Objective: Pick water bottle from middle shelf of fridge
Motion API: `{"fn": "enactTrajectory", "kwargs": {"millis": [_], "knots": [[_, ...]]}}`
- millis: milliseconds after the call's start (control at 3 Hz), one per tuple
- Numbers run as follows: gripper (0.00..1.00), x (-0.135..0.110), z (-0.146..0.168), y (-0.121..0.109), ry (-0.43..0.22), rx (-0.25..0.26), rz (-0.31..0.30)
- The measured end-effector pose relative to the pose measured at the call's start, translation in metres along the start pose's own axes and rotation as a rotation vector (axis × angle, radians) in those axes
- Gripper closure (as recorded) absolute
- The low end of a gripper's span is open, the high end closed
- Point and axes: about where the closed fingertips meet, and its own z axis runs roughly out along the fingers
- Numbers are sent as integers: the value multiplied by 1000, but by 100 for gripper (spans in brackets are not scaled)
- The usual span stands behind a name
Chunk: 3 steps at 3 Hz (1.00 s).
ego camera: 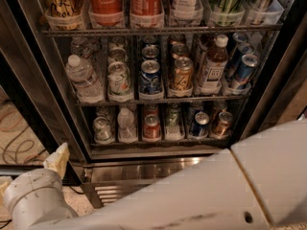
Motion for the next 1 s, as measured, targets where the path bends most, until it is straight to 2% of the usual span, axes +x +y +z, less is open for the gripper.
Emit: {"fn": "enactTrajectory", "kwargs": {"millis": [667,1000], "knots": [[0,24,8,-60,-64,232,109],[0,12,3,-71,-118,286,104]]}}
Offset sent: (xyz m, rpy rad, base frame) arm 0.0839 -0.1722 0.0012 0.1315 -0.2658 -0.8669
